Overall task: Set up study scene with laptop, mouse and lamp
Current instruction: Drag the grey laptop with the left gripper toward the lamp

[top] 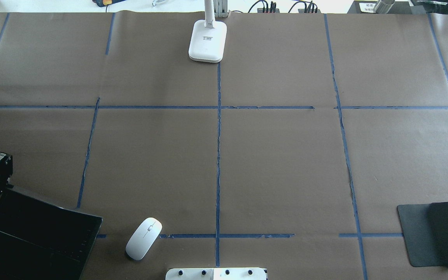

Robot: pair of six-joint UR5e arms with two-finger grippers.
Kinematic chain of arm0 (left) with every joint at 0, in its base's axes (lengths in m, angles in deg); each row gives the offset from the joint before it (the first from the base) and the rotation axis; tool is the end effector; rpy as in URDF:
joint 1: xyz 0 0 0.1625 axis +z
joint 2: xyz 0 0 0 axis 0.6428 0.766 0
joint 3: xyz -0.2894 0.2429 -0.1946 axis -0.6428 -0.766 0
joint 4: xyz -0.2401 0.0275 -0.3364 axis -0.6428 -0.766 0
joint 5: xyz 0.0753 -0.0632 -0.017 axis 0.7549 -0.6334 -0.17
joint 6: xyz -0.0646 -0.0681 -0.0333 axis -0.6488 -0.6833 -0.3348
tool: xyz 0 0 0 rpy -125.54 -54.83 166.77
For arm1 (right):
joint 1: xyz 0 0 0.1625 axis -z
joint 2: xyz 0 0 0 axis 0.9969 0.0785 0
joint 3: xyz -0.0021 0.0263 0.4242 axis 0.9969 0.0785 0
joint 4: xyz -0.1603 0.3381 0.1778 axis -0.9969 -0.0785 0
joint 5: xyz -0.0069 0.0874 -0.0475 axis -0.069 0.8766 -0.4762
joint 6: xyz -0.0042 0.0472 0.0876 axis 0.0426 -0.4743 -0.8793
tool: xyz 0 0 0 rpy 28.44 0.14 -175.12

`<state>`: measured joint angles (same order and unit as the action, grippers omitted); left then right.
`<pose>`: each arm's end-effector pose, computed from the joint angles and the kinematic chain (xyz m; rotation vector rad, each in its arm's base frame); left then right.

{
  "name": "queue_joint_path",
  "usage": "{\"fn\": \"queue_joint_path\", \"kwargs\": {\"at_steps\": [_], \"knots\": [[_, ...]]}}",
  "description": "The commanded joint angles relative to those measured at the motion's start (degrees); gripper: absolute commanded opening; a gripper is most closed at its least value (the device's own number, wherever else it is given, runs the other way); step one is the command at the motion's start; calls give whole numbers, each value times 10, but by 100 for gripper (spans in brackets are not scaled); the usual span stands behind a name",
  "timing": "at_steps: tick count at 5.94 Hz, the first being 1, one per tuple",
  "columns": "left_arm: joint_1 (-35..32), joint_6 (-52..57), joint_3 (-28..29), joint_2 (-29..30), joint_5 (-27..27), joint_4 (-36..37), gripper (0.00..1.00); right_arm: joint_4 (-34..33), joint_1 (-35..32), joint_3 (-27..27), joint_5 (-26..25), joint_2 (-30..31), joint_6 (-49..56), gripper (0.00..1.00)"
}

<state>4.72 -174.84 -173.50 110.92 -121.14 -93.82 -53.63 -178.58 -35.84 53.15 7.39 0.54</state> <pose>0.2304 -0.3023 0.3452 -0.2499 0.5067 -1.3123 0.0789 -0.4631 0.6307 0.0797 -0.9201 0.0193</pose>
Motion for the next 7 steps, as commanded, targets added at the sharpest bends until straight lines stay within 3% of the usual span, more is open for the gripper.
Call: {"fn": "queue_joint_path", "kwargs": {"at_steps": [1, 4, 7], "knots": [[-77, 15, 13, 40, -1, 10, 0, 0, -1, 0, 1, 0, 0, 100], [-149, 15, 182, 230, -1, 28, 0, -1, -1, 0, 0, 0, 0, 100], [-146, 4, 320, 388, -17, 21, 0, 0, -1, 0, 0, -1, 0, 100]]}}
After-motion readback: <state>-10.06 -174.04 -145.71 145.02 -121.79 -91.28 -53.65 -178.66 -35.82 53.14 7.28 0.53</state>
